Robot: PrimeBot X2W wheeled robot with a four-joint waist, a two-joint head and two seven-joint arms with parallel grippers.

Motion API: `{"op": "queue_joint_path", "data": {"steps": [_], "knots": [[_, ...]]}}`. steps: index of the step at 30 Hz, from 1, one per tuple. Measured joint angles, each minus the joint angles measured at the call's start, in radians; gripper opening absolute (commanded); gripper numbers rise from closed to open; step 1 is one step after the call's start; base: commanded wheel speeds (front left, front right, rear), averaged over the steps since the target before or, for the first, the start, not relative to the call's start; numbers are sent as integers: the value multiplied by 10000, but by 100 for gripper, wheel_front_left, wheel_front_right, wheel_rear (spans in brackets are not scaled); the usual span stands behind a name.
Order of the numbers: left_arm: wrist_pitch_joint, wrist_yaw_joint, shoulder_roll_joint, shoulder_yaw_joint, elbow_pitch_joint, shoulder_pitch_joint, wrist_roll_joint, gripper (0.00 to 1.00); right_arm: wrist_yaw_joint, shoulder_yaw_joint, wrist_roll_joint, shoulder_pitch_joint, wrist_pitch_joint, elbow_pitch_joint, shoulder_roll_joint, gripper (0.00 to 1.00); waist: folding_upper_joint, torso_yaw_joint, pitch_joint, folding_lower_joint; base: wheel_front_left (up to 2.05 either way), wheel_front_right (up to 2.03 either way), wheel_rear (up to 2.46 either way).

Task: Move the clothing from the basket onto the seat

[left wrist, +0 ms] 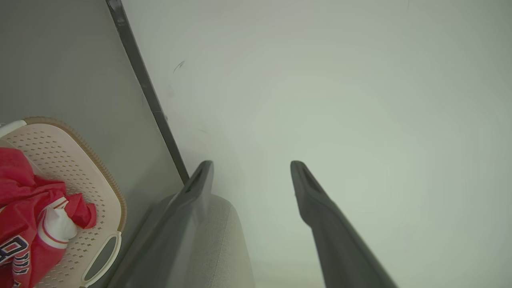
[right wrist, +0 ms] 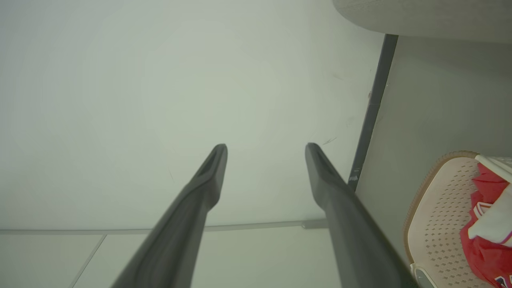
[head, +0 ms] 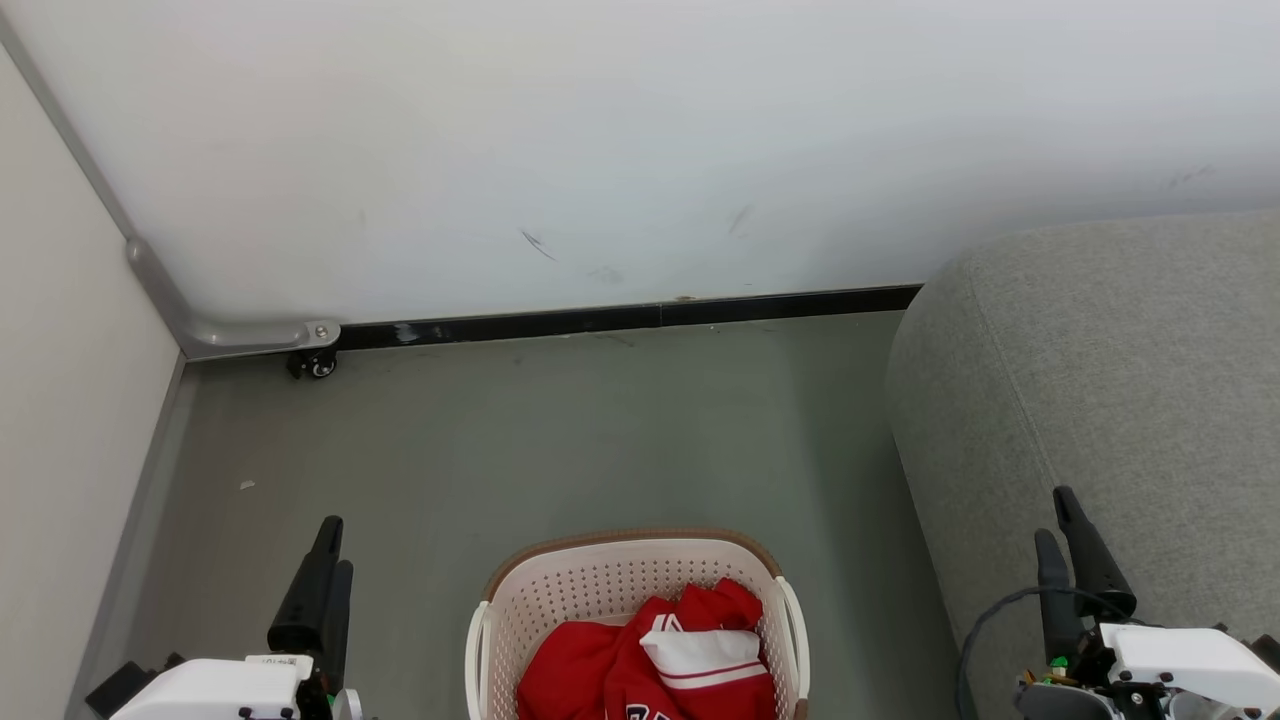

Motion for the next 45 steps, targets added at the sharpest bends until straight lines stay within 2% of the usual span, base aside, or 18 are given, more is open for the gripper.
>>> {"op": "queue_joint_path", "data": {"steps": [9,19,24,45], "knots": [[-347,-75,17,-228,-86,-1,874,100,0,21,-972,-4,-238,-153,6,100,0,41,7,26,0,0,0],[-700,-75,58,-357,-284,-5,2378,100,0,-73,-2786,-16,-464,-222,-2,100,0,79,19,44,0,0,0],[-892,-75,67,-541,-378,-20,3137,100,0,-242,-3787,-27,-604,-219,-12,100,0,99,38,43,0,0,0],[-1624,104,314,-1647,-577,-185,7810,100,0,-224,-8312,-260,-1070,-251,244,100,0,175,250,10,0,0,0]]}}
